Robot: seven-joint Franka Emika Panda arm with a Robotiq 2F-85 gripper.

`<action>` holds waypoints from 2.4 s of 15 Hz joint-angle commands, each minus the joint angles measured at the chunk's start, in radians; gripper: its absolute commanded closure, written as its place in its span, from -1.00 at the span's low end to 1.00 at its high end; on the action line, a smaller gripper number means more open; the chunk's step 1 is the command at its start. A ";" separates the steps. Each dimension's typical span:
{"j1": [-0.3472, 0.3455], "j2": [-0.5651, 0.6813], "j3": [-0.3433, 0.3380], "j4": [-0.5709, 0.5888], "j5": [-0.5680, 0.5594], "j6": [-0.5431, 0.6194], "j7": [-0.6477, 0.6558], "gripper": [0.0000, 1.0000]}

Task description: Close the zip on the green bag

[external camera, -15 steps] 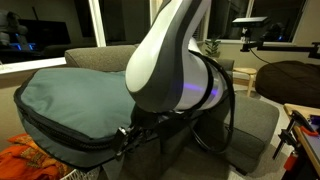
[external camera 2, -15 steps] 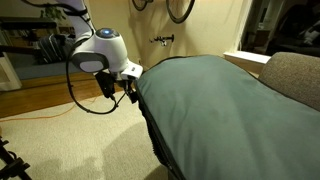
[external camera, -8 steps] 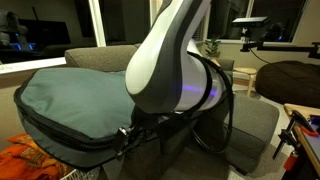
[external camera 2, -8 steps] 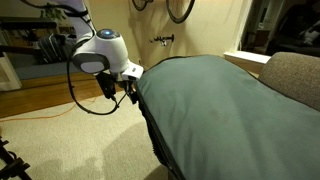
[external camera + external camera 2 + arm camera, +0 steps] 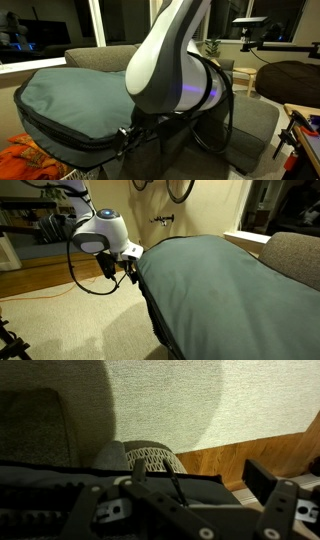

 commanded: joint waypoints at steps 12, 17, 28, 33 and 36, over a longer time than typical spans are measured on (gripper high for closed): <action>-0.034 0.088 0.038 0.083 -0.008 0.023 -0.022 -0.33; -0.035 0.091 0.037 0.095 -0.008 0.024 -0.024 0.36; -0.062 0.106 0.039 0.115 -0.005 0.024 -0.023 0.86; -0.100 0.097 0.057 0.114 -0.004 -0.002 -0.027 0.86; -0.132 0.095 0.075 0.116 -0.003 -0.018 -0.025 0.86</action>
